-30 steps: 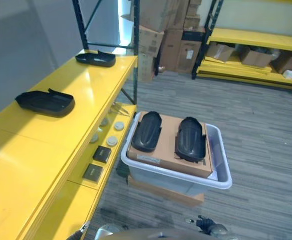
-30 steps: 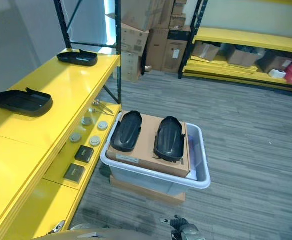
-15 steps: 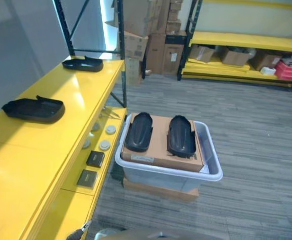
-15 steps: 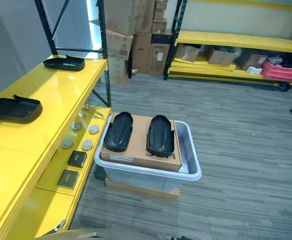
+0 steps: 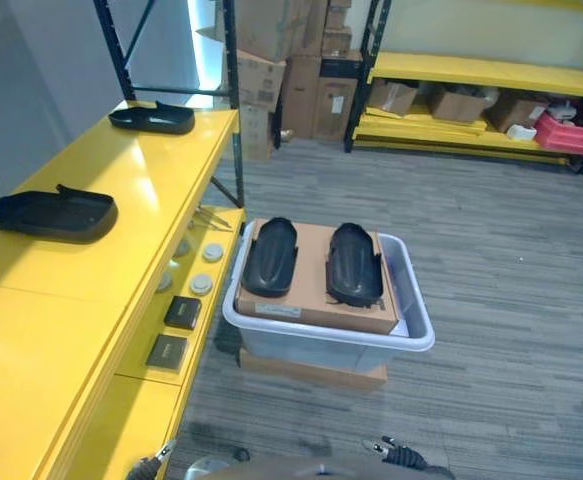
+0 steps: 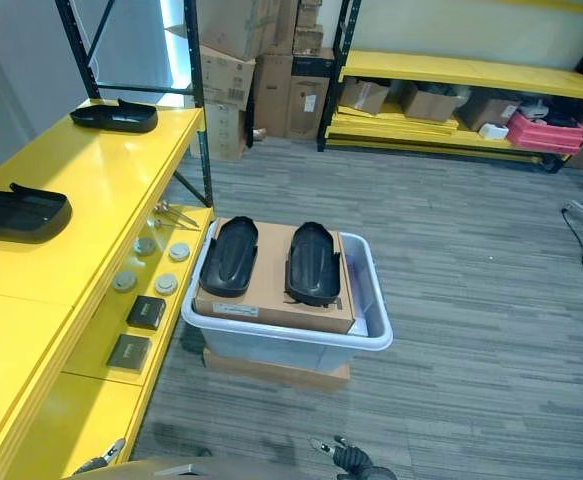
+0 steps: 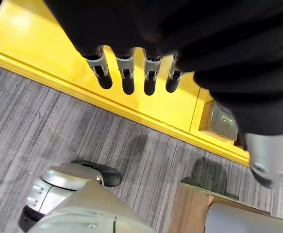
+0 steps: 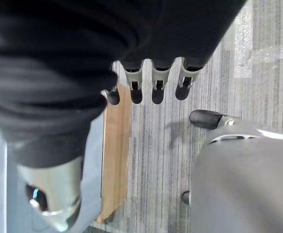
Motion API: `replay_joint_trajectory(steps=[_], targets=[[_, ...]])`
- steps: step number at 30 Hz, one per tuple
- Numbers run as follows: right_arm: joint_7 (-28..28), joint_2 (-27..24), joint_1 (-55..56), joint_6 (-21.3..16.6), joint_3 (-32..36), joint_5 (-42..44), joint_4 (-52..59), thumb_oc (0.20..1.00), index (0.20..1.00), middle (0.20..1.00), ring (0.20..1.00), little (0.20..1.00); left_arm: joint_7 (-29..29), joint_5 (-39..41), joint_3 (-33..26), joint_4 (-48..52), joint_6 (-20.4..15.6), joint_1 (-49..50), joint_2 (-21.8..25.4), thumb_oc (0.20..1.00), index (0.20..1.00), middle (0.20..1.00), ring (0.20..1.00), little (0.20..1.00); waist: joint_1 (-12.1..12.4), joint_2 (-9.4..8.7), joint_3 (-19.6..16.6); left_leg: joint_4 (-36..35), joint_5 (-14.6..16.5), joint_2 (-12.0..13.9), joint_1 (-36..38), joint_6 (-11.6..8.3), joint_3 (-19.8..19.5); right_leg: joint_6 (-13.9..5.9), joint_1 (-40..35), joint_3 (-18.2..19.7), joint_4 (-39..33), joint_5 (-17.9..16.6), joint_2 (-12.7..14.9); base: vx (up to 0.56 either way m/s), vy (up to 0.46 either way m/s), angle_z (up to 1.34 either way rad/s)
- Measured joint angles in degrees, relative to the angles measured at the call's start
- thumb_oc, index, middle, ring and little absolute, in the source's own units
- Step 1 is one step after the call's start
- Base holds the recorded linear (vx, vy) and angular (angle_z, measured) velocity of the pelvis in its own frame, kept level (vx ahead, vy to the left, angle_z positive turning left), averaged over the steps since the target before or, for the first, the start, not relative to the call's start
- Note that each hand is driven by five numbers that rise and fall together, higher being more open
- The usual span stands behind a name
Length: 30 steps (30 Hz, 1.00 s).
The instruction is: Move parts from the plastic box to the shelf.
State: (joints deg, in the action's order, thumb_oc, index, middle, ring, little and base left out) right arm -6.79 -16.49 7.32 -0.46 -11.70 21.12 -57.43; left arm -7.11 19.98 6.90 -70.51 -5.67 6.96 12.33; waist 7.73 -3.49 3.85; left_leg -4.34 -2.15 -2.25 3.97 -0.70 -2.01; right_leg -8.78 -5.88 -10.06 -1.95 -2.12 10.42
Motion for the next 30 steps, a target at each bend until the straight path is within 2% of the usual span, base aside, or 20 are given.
replay_joint_trajectory(steps=[5, 9, 14, 16, 18, 19, 21, 22, 24, 25, 26, 27, 28, 29, 30], targets=[[5.63, 0.05, -0.01, -2.15, 2.24, 2.3, 1.03, 1.0, 1.0, 1.0, 1.0, 1.0, -0.21, -0.74, -0.07, 0.04, -0.06, 0.71, 0.04, 1.0, 1.0, 1.0, 1.0, 1.0, 0.07, -0.41, 0.77, -0.48, -0.32, 0.72, 0.3, -0.42, 2.14, 0.43, -0.9, -0.33, -1.44, -0.75, -0.37, 0.08, -0.079, 0.03], [8.78, -0.08, -0.5, -1.9, 4.02, 3.36, 5.5, 1.0, 1.0, 1.0, 1.0, 1.0, -0.18, -2.2, -0.18, 0.26, -0.2, 1.67, 0.07, 1.0, 1.0, 1.0, 1.0, 1.0, -0.13, -0.48, 1.38, -0.48, -0.44, 0.79, 1.31, -0.28, 2.11, 0.44, -2.39, -0.67, -2.35, -0.76, -0.5, 0.06, -0.005, 0.02], [8.88, -0.04, -2.4, -0.19, 3.97, 3.88, 7.11, 1.0, 1.0, 1.0, 1.0, 1.0, 0.33, -3.18, -0.34, 1.62, -0.41, 1.74, 0.09, 1.0, 1.0, 1.0, 1.0, 1.0, 0.22, -0.08, 1.66, -0.11, -0.16, 0.76, 1.62, -0.65, 2.15, 0.42, -2.24, -0.62, -2.03, -0.47, -0.67, 0.04, -0.015, -0.01], [9.02, -0.01, -3.15, 0.57, 3.98, 5.06, 6.88, 1.0, 1.0, 1.0, 1.0, 1.0, 0.95, -4.59, -0.17, 2.07, -0.67, 1.77, 0.07, 1.0, 1.0, 1.0, 1.0, 1.0, 0.18, 0.46, 2.37, -0.11, -0.07, 0.8, 2.11, -0.58, 2.23, 0.3, -1.51, -0.24, 0.66, 0.73, -0.62, 0.02, -0.088, -0.08], [9.04, -0.04, -4.24, 0.85, 3.81, 6.94, 6.47, 1.0, 1.0, 1.0, 1.0, 1.0, 1.24, -4.96, 1.21, 2.09, -1.62, 1.85, 0.14, 1.0, 1.0, 1.0, 1.0, 1.0, 0.02, 1.97, 3.72, 0.49, 0.71, 1.33, 2.11, 0.16, 2.08, -1.21, 5.71, 2.54, 13.57, 4.83, 0.51, 0.03, -0.203, -0.2], [8.98, 0.06, -4.02, 0.8, 3.57, 7.61, 7.28, 1.0, 1.0, 1.0, 1.0, 1.0, 1.23, -4.97, 1.29, 2.08, -1.86, 1.62, 0.43, 1.0, 1.0, 1.0, 1.0, 1.0, -0.6, 2.21, 4.17, 0.97, 0.77, 1.34, 1.94, 0.2, 1.88, -1.37, 7.87, 3.63, 16.72, 6.35, 0.91, 0.03, -0.269, 0.02], [8.59, 0.37, -3.13, 1.31, 3.32, 7.74, 7.34, 1.0, 1.0, 1.0, 1.0, 1.0, 1.2, -4.58, 0.86, 2.1, -2.36, 1.15, 1.43, 1.0, 1.0, 1.0, 1.0, 1.0, -0.32, 1.6, 4.58, 1.68, 1.0, 0.99, 0.92, 0.09, 1.98, -1.21, 9.88, 4.11, 17.28, 7.55, 2.76, 0.01, -0.433, 0.06], [8.37, 0.27, -3.42, 1.6, 3.2, 7.55, 7.51, 1.0, 1.0, 1.0, 1.0, 1.0, 1.3, -2.72, 0.3, 2.47, -2.34, -0.52, 2.71, 1.0, 1.0, 1.0, 1.0, 1.0, 0.14, 0.83, 5.08, 3.78, 1.56, 1.41, -1.55, -0.12, 2.83, -1.49, 12.94, 4.72, 18.88, 8.19, 5.61, 0.02, -0.498, -0.1], [8.27, 0.14, -4.77, 1.58, 2.65, 7.36, 8.04, 1.0, 1.0, 1.0, 1.0, 1.0, 1.31, 0.16, -0.17, 2.42, -2.2, -1.92, 3.77, 1.0, 1.0, 1.0, 1.0, 1.0, 0.14, 0.89, 5.26, 6.34, 2.35, 3.23, -3.96, -1.39, 3.18, -1.38, 15.54, 4.48, 18.25, 8.13, 6.31, 0.07, -0.395, -0.15], [8.21, 0.14, -4.97, 1.59, 2.35, 6.98, 8.15, 1.0, 1.0, 1.0, 1.0, 1.0, 1.32, 1.51, -0.19, 2.37, -2.22, -2.25, 4.0, 1.0, 1.0, 1.0, 1.0, 1.0, 0.15, 1.02, 5.37, 7.07, 2.44, 4.4, -4.51, -2.24, 3.42, -1.32, 15.74, 3.93, 16.94, 8.0, 5.65, 0.09, -0.272, -0.19], [8.19, 0.09, -5.73, 1.58, 2.15, 5.83, 7.96, 1.0, 1.0, 1.0, 1.0, 1.0, 1.37, 3.46, -0.85, 2.25, -2.24, -2.6, 4.25, 1.0, 1.0, 1.0, 1.0, 1.0, 0.13, 0.83, 5.32, 7.38, 2.45, 5.89, -4.88, -3.46, 3.59, -1.44, 14.78, 2.66, 14.49, 5.19, 4.6, 0.14, -0.314, -0.13], [8.21, -0.2, -6.12, 1.54, 1.92, 5.38, 7.84, 1.0, 1.0, 1.0, 1.0, 1.0, 1.42, 4.73, -1.34, 2.24, -2.28, -3.01, 3.95, 1.0, 1.0, 1.0, 1.0, 1.0, -0.18, 2.03, 5.95, 7.36, 2.46, 7.49, -4.82, -3.47, 3.5, -0.77, 13.65, 1.74, 12.94, 2.41, 2.97, 0.16, -0.348, -0.01], [8.12, -0.98, -6.1, 1.31, 1.73, 5.01, 7.44, 1.0, 1.0, 1.0, 1.0, 1.0, 1.5, 5.24, -1.89, 2.26, -2.52, -3.27, 2.84, 1.0, 1.0, 1.0, 1.0, 1.0, -0.75, 3.2, 6.12, 7.16, 2.46, 9.45, -4.63, -3.43, 3.34, 0.0, 12.95, 0.75, 12.47, 1.75, 1.13, 0.23, -0.442, 0.19], [7.16, -3.06, -5.94, 1.21, 1.62, 1.39, 6.29, 1.0, 1.0, 1.0, 1.0, 1.0, 1.48, 6.99, -2.34, 1.94, -3.64, -3.26, -0.15, 1.0, 1.0, 1.0, 1.0, 1.0, -1.36, 5.51, 6.03, 9.21, 0.5, 12.94, -5.08, -4.39, 4.05, 2.14, 11.82, -0.98, 11.73, 2.61, -2.47, 0.2, -0.351, 0.28], [6.83, -3.62, -5.48, 1.35, 1.57, 0.21, 5.8, 1.0, 1.0, 1.0, 1.0, 1.0, 1.43, 6.98, -2.37, 1.9, -3.91, -3.29, -1.2, 1.0, 1.0, 1.0, 1.0, 1.0, -1.43, 4.98, 6.26, 10.47, -2.62, 13.62, -6.01, -4.84, 5.25, 3.08, 11.36, -1.87, 11.66, 3.03, -2.68, 0.23, -0.347, 0.3]])
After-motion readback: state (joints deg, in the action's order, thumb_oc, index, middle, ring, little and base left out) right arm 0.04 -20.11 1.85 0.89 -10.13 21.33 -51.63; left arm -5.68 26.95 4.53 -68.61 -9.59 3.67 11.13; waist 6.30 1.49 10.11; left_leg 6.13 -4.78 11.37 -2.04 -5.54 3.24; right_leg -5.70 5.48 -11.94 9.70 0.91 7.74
